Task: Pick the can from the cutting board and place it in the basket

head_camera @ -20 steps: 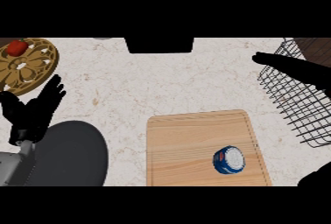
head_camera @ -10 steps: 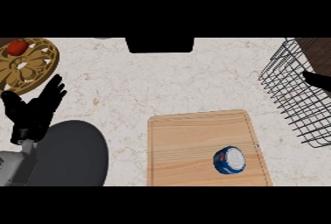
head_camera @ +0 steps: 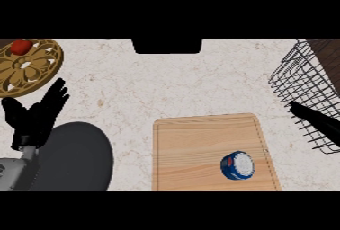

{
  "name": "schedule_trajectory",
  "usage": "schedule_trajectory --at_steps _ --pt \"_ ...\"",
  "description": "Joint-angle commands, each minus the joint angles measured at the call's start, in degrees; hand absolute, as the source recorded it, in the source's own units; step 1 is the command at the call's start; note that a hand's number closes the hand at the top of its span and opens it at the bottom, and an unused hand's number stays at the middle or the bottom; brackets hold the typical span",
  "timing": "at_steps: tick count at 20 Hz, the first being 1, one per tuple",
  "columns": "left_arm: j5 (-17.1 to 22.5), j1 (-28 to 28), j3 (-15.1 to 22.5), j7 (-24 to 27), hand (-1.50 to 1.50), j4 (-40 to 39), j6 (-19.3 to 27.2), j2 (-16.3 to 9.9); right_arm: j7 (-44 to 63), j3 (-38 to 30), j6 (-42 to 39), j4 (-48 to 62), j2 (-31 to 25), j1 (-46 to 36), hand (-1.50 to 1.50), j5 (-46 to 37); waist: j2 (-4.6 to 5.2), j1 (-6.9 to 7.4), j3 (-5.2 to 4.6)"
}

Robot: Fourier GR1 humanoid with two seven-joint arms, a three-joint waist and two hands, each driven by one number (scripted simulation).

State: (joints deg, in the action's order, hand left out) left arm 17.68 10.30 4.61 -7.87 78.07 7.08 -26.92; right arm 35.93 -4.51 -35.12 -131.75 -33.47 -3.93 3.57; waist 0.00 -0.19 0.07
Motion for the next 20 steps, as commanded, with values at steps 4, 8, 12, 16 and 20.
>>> schedule_trajectory --at_steps 4,8,12,16,20 --pt "-1.4 3.6 -1.4 -2.3 0.0 -1.3 -1.0 0.6 -13.5 11.0 7.0 7.1 12.0 3.4 -1.5 -21.5 0.09 0.27 -0.02" --pt "-3.6 0.8 0.7 -2.2 0.0 2.0 1.2 3.6 -18.8 16.1 12.3 15.9 17.4 2.5 -1.5 -27.0 0.07 0.71 -0.03" --pt "-3.2 0.9 -3.6 -1.9 0.0 0.3 -2.1 2.0 -19.8 18.2 11.6 16.8 16.4 6.3 -1.5 -33.4 0.0 0.21 -0.06" --pt "-4.2 0.6 -4.4 0.1 0.0 -2.4 -3.4 3.8 -24.8 18.0 12.0 25.7 16.2 4.8 -1.5 -35.6 0.03 0.18 -0.06" --pt "-5.9 1.7 -5.7 -4.6 0.0 1.1 -3.6 4.0 -23.6 17.7 9.5 20.7 15.8 7.9 -1.5 -36.7 -0.06 0.02 -0.06"
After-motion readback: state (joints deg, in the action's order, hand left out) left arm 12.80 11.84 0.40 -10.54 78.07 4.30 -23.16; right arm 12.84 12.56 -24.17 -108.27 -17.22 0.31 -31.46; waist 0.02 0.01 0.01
